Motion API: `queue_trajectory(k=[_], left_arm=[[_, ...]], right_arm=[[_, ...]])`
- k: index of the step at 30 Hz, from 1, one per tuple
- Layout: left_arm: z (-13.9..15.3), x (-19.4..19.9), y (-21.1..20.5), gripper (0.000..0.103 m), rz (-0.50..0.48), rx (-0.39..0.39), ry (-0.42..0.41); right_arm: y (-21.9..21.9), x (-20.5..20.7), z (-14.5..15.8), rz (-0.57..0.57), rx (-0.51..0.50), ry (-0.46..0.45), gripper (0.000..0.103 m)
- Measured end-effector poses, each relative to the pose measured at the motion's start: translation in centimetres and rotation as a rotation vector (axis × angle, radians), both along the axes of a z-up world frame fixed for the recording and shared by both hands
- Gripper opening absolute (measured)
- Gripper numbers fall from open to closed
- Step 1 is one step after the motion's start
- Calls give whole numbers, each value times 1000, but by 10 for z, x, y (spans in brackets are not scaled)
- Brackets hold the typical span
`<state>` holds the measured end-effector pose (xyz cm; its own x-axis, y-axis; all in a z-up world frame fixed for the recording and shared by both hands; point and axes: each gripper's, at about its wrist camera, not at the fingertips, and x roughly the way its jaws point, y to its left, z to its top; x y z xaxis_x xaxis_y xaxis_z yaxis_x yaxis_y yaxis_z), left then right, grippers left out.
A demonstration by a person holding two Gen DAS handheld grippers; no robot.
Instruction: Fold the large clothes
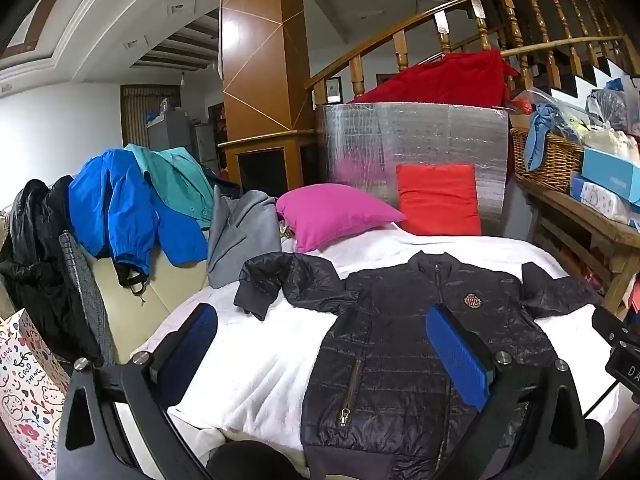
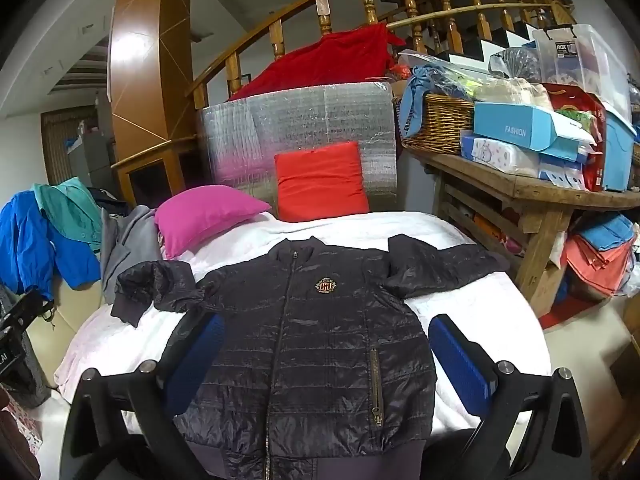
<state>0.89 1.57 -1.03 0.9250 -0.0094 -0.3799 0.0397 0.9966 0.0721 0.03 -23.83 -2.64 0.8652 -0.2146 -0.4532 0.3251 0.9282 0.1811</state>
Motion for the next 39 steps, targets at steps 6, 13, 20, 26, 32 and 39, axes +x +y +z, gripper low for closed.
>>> queue_trajectory(k=[6, 13, 20, 26, 32, 39], left_arm=[[0, 1, -1, 103, -2, 1, 6], [-2, 0, -3, 103, -10, 4, 6], [-5, -1, -11, 103, -33, 18, 13], [-8, 1, -17, 103, -44, 29, 24], [-12, 3, -23, 103, -53, 37, 30], [-15, 6, -26, 103, -59, 46, 39]], right_arm=[[1, 0, -1, 1, 0, 0, 103], [0, 2, -3, 0, 5, 8, 103], [-3, 4, -7, -7, 13, 21, 103], [-5, 7, -10, -10, 19, 33, 103], [-8, 9, -15, -14, 28, 43, 103], [-13, 12, -21, -16, 38, 54, 103]])
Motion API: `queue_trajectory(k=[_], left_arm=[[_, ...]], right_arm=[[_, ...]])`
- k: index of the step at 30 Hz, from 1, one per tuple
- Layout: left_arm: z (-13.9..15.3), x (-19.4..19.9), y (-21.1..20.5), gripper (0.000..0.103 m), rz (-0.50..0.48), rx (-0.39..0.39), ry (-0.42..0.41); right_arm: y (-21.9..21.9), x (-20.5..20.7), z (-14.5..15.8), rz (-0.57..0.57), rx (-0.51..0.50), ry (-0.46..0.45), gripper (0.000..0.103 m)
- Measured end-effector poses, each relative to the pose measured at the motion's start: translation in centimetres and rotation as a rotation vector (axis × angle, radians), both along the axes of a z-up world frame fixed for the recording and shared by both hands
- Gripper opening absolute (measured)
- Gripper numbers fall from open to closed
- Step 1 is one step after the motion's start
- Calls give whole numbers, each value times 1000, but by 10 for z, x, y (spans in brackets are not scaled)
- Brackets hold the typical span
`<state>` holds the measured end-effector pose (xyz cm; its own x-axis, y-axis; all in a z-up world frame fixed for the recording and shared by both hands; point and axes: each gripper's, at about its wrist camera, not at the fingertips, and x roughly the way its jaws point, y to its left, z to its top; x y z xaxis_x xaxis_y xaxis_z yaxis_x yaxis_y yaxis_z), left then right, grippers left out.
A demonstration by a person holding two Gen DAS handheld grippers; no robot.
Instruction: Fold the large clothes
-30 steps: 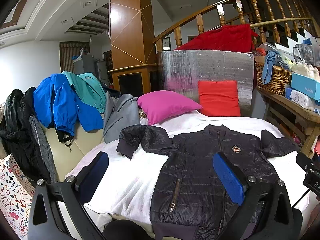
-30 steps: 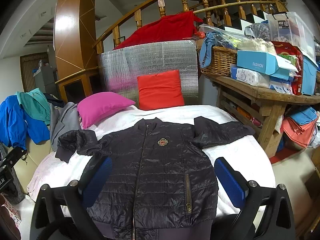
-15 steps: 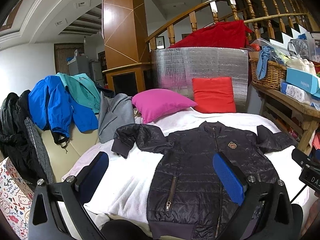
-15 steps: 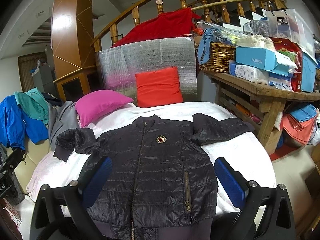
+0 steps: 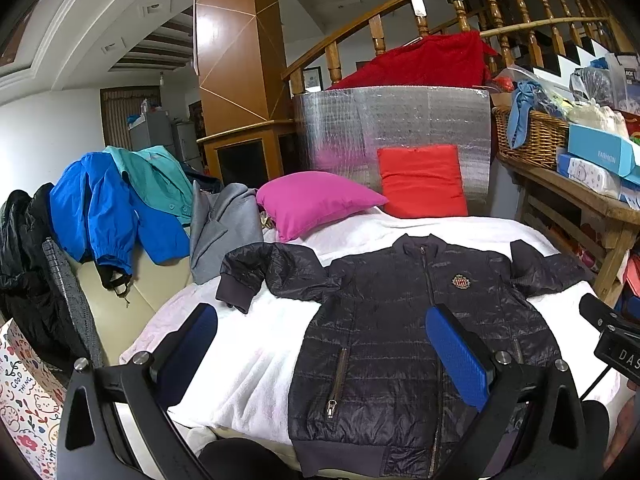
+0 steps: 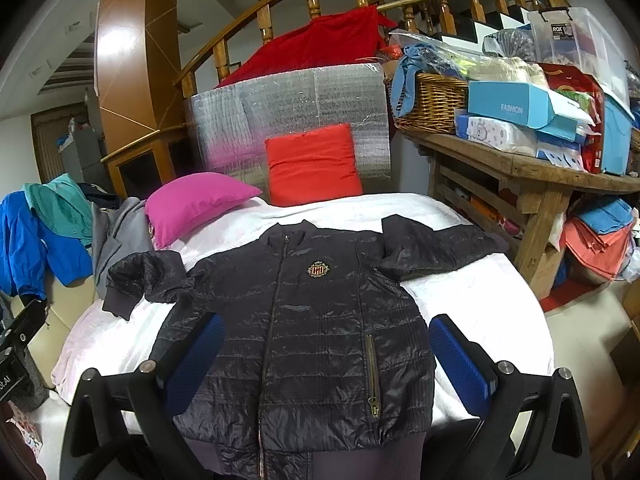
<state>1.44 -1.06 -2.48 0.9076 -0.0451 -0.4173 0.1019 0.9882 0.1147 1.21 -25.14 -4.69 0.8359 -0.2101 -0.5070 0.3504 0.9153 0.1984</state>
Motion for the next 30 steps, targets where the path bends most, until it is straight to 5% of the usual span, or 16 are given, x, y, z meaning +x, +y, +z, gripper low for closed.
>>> queue_trajectory(k=[30], left_arm=[[-10, 26, -12, 103, 0, 22, 41]], right_arm=[[-22, 31, -16, 14, 54, 60, 103]])
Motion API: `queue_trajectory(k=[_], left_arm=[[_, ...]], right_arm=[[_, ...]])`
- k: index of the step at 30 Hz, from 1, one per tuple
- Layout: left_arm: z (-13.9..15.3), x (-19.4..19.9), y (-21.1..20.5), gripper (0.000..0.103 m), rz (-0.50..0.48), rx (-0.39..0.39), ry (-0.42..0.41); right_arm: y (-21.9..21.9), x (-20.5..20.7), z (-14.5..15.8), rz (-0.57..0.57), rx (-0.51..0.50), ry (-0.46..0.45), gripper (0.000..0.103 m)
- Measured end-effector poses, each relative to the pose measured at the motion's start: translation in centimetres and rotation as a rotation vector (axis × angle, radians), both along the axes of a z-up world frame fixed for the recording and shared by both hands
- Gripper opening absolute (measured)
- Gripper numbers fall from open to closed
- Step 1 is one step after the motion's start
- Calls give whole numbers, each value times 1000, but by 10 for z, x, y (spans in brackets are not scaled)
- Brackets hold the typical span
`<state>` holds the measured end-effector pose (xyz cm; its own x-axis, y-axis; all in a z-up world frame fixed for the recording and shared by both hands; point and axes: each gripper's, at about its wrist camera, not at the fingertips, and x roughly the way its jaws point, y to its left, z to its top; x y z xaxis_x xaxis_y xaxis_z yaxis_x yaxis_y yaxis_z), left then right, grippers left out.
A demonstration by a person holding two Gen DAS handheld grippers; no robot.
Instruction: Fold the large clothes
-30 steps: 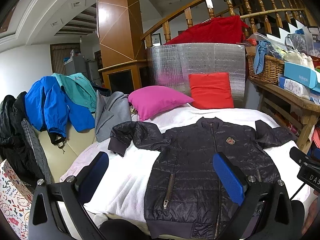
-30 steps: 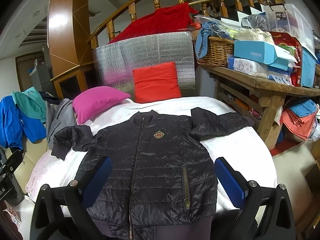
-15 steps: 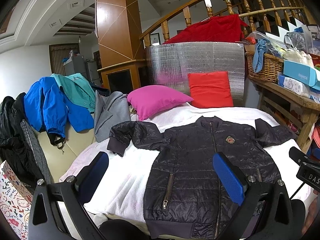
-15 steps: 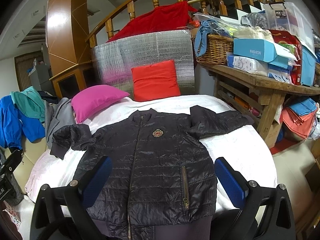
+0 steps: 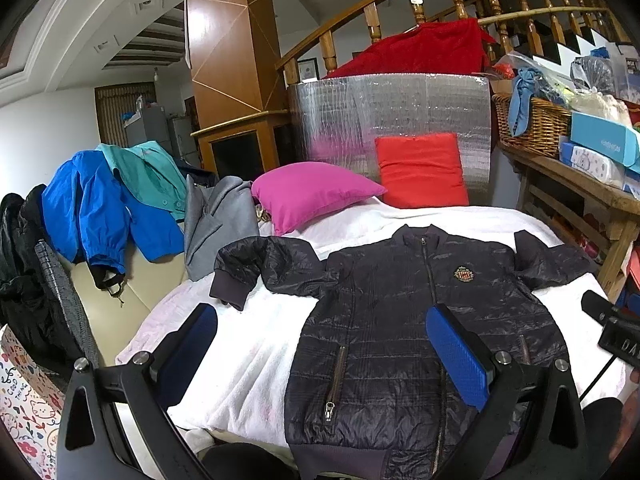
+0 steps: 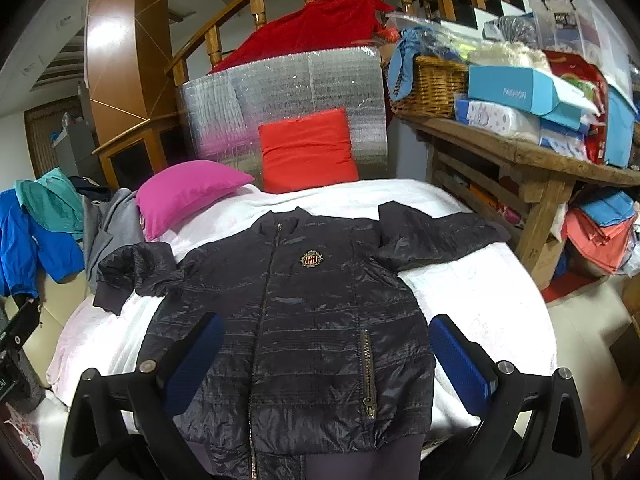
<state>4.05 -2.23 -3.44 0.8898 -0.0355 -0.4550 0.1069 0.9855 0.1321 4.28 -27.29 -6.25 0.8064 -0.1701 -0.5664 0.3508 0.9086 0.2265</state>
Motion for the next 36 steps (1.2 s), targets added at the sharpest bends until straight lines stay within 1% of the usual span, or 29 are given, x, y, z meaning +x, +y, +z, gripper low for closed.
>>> queue_trajectory(k=[2, 3, 4, 7, 9, 10, 11, 13, 15, 17, 19, 22, 24, 25, 26, 27, 29, 30, 32, 33, 34, 35, 36], left_arm=[[-5, 12, -3, 103, 0, 5, 17], [-10, 22, -5, 103, -5, 7, 40], [-16, 33, -7, 103, -11, 7, 72], [-45, 86, -12, 103, -24, -13, 231], [-76, 126, -17, 103, 0, -17, 340], [-92, 145, -21, 103, 10, -19, 388], [-107, 162, -26, 103, 24, -15, 428], [-134, 190, -36, 103, 57, 2, 481], [-157, 215, -47, 103, 81, 5, 498], [-170, 232, -54, 103, 93, 0, 506], [-180, 250, -64, 103, 98, -14, 492], [-182, 265, -79, 103, 97, -25, 443], [-184, 270, -82, 103, 85, -34, 418], [-185, 271, -85, 103, 70, -39, 392], [-187, 272, -86, 103, 64, -38, 380], [-190, 273, -89, 103, 55, -29, 375], [-192, 280, -94, 103, 25, -32, 397], [-192, 282, -94, 103, 15, -34, 396], [-193, 284, -98, 103, 11, -17, 387], [-194, 286, -100, 103, 7, -14, 391], [-195, 289, -101, 103, -5, -16, 406], [-196, 289, -102, 103, -15, -20, 414], [-197, 290, -104, 103, -21, -21, 417]], right_arm=[[-18, 11, -1, 25, 71, -12, 103], [-31, 17, -1, 37, 119, -28, 103], [-52, 25, -2, 57, 188, -48, 103], [-107, 44, -9, 94, 375, -122, 103], [-152, 56, -21, 84, 501, -170, 103], [-184, 63, -35, 66, 589, -208, 103], [-208, 66, -48, 40, 656, -235, 103], [-255, 73, -85, -51, 816, -281, 103], [-292, 80, -125, -148, 968, -303, 103], [-319, 88, -160, -232, 1057, -300, 103], [-344, 98, -197, -320, 1122, -316, 103], [-364, 120, -230, -384, 1172, -366, 103], [-371, 136, -242, -424, 1176, -355, 103], [-376, 147, -249, -464, 1168, -340, 103], [-380, 153, -254, -477, 1156, -335, 103], [-386, 164, -256, -501, 1118, -301, 103], [-396, 177, -260, -559, 1042, -219, 97], [-401, 181, -264, -565, 1026, -209, 95], [-409, 187, -260, -580, 974, -230, 94], [-413, 190, -259, -591, 952, -223, 92], [-415, 195, -260, -596, 938, -203, 83], [-419, 199, -263, -590, 930, -187, 68], [-424, 203, -265, -584, 921, -171, 58]])
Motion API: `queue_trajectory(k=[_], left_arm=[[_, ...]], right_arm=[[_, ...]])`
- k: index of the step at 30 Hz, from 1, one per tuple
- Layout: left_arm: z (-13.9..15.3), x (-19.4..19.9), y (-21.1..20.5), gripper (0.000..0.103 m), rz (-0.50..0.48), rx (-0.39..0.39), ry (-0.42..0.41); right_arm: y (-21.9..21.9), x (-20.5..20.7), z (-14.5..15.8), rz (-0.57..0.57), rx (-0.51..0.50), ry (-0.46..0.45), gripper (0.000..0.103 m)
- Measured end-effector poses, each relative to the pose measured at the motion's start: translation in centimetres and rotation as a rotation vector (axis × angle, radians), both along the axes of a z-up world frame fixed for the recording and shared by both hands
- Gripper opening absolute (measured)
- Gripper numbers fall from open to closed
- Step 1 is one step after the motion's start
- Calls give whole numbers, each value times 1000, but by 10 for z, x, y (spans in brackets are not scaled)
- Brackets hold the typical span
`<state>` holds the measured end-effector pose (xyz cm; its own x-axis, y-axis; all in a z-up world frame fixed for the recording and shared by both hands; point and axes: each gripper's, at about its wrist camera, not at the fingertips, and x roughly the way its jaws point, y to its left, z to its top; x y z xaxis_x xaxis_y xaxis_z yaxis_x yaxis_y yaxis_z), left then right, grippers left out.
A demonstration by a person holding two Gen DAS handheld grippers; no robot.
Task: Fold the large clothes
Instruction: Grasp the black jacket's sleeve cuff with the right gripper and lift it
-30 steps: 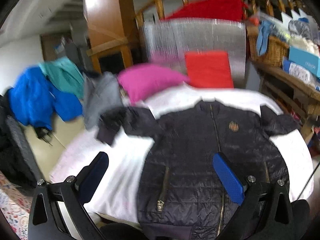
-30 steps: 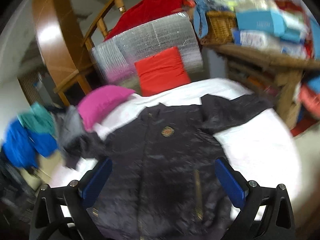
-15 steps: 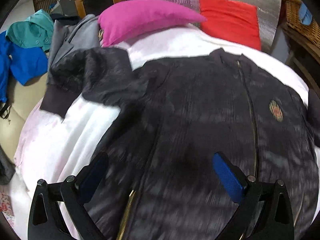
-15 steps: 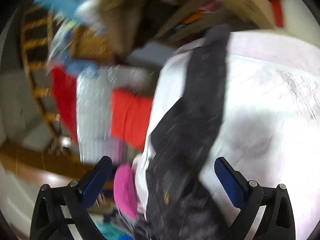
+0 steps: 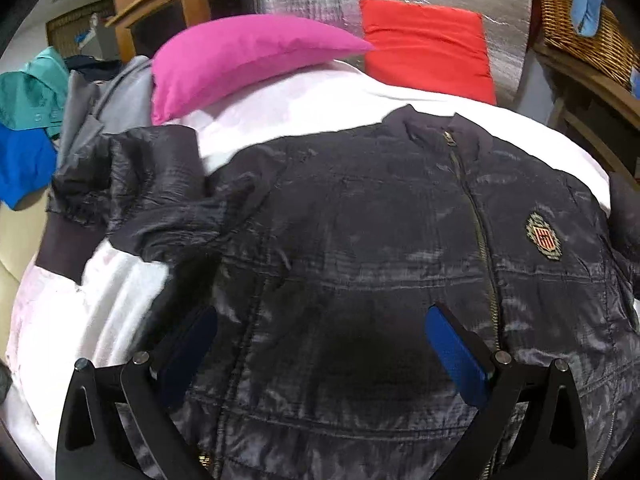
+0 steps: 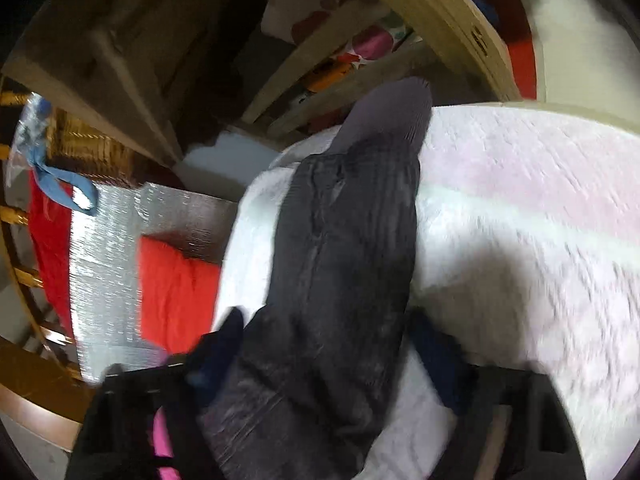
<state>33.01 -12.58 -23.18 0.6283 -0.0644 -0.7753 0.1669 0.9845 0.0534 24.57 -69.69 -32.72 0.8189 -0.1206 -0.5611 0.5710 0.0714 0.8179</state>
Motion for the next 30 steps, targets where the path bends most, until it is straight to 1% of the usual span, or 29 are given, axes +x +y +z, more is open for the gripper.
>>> queue_trajectory(k=[1, 2, 4, 6, 7, 10, 12, 13, 15, 19, 23, 25, 27, 30], left_arm=[[-1, 0, -2, 103, -12, 3, 2], [-1, -1, -4, 103, -23, 11, 0], [-3, -3, -9, 103, -42, 25, -10], [-2, -7, -12, 103, -56, 33, -29], [0, -8, -14, 103, -59, 36, -40], [6, -13, -20, 103, -63, 44, -74], [11, -14, -20, 103, -61, 50, -93], [14, -15, -19, 103, -54, 46, -99], [18, -13, -13, 103, -32, 29, -99], [25, -9, 4, 103, 25, 15, -126], [35, -6, 19, 103, 75, 14, -169], [40, -3, 29, 103, 106, 9, -185], [44, -1, 41, 103, 139, 4, -202], [46, 1, 57, 103, 172, -6, -205]], right_arm=[[-5, 2, -3, 8, -10, 20, 39], [-9, 2, -8, 9, -16, 26, 23], [-12, 3, -12, 17, -17, -9, 16], [-10, 3, -5, 32, -53, -41, 14], [-8, 5, 1, 47, -78, -62, 11], [4, 11, 23, 91, -135, -111, 11], [17, 13, 40, 124, -165, -157, 11], [27, 18, 53, 149, -178, -185, 11], [45, 28, 65, 187, -194, -222, 11], [100, 54, 100, 305, -224, -293, 11], [166, 77, 120, 443, -228, -354, 11], [198, 90, 126, 512, -228, -364, 11], [232, 102, 126, 579, -226, -356, 11], [280, 119, 113, 677, -186, -346, 11]])
